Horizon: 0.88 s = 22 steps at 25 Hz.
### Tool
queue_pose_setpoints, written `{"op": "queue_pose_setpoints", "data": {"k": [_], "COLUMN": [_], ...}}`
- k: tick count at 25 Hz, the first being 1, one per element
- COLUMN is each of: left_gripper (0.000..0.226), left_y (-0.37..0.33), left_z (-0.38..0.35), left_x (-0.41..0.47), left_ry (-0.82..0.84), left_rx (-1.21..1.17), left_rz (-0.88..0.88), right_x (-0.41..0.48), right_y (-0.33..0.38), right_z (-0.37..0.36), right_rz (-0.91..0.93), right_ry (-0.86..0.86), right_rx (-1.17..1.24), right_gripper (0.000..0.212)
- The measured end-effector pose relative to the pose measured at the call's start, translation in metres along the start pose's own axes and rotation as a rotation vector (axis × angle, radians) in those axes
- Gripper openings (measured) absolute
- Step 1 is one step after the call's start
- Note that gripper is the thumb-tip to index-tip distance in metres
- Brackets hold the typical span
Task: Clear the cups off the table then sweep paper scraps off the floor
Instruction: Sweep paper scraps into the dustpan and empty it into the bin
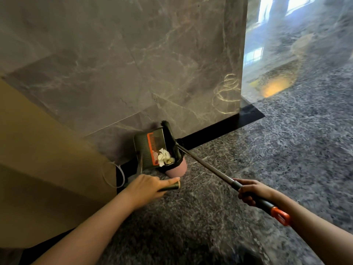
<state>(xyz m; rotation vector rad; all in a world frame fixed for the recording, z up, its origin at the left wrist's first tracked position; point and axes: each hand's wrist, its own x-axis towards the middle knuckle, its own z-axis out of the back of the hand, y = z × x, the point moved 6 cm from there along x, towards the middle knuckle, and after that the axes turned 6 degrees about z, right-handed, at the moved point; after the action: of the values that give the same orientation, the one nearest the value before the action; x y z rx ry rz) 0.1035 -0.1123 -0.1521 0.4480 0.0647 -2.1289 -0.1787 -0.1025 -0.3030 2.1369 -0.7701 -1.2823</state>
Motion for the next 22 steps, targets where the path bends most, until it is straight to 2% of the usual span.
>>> {"op": "queue_pose_setpoints", "data": {"k": [7, 10, 15, 18, 20, 22], "left_gripper": [0.056, 0.059, 0.060, 0.061, 0.062, 0.059], "left_y": [0.028, 0.033, 0.026, 0.040, 0.026, 0.015], "left_z": [0.021, 0.023, 0.012, 0.026, 0.022, 0.013], "left_x": [0.001, 0.000, -0.004, 0.001, 0.010, 0.010], "left_ry": [-0.208, -0.228, -0.181, -0.302, -0.220, -0.136], "left_rx": [-0.221, -0.250, -0.153, -0.291, -0.268, -0.068], "left_rz": [0.174, 0.227, 0.158, 0.252, 0.163, 0.068], "right_x": [-0.003, -0.004, -0.006, -0.007, -0.009, -0.006], "right_y": [-0.001, 0.003, 0.004, 0.002, 0.003, 0.004], "right_z": [-0.002, -0.006, -0.004, -0.004, -0.003, -0.002], "right_rz": [0.006, 0.016, 0.015, 0.008, 0.012, 0.015], "right_ry": [0.007, 0.014, -0.012, -0.018, -0.026, -0.030], "right_rx": [-0.164, -0.222, -0.165, -0.130, -0.120, -0.076], "right_gripper": [0.058, 0.060, 0.060, 0.061, 0.062, 0.060]}}
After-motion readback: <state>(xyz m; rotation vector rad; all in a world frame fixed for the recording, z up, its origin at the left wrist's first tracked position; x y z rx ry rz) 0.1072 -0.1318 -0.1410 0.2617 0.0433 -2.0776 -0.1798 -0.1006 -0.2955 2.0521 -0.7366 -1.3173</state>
